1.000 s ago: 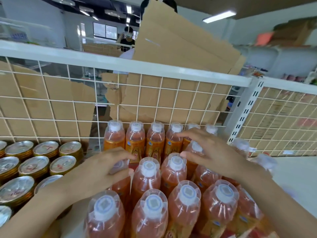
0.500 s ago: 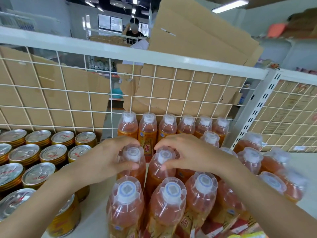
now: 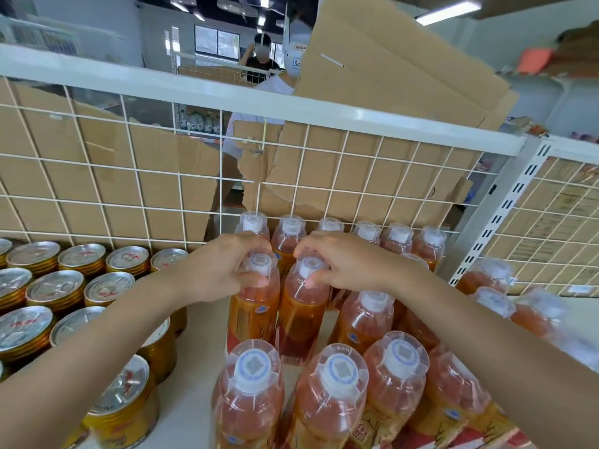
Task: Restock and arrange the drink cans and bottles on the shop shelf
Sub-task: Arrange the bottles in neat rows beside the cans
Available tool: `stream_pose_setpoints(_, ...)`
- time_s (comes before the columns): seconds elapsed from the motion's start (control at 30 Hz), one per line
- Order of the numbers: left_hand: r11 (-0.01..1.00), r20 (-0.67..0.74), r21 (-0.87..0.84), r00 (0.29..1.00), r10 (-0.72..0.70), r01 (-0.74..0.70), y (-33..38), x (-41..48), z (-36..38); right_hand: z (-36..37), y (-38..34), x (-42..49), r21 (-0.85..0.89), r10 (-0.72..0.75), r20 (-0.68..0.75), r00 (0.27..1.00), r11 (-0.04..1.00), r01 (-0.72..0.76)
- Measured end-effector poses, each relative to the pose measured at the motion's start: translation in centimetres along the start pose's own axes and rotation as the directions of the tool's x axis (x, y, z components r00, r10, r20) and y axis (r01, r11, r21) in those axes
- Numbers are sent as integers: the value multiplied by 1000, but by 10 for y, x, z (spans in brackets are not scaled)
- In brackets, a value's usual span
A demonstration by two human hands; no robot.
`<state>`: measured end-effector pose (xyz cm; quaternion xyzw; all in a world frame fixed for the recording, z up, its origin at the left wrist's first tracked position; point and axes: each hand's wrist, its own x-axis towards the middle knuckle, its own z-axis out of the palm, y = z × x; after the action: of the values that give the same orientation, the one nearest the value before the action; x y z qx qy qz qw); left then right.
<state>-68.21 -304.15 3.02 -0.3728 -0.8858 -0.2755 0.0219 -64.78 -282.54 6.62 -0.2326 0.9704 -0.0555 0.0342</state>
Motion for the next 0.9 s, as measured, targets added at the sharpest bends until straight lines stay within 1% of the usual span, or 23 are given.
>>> stream_pose_setpoints(0.17, 1000, 8, 14, 1000, -20, 20, -9, 10, -3, 0, 5, 20, -10, 32, 11, 999, 999, -32)
stream_pose_setpoints(0.37, 999, 36, 33, 999, -18, 17, -20, 19, -6, 0, 7, 33, -11, -5, 24, 1000, 1000, 6)
stream_pose_setpoints(0.53, 1000, 55, -13, 998, -15, 16, -24, 17, -7, -2, 11, 31, 47, -39, 23, 999, 998, 37)
stream_pose_setpoints(0.63, 997, -7, -71, 999, -36, 35, -23, 11, -2, -2, 13, 30, 76, -43, -3, 999, 996, 43)
stream_pose_setpoints(0.73, 985, -86, -125, 988, -129, 118, -20, 4, 10, 2, 14, 32, 47, 70, -68, 995, 997, -67)
stream_pose_setpoints(0.8, 972, -170, -144, 963, -208, 185, -17, 1, 20, 6, 14, 32, 14, 114, -115, 987, 994, -113)
stream_pose_setpoints(0.87, 966, -224, -166, 947, -230, 196, -17, 0, 26, 8, 14, 33, 5, 101, -149, 984, 995, -101)
stream_pose_setpoints(0.9, 967, -224, -175, 949, -223, 186, -19, 1, 27, 8, 15, 33, 1, 82, -147, 986, 997, -83)
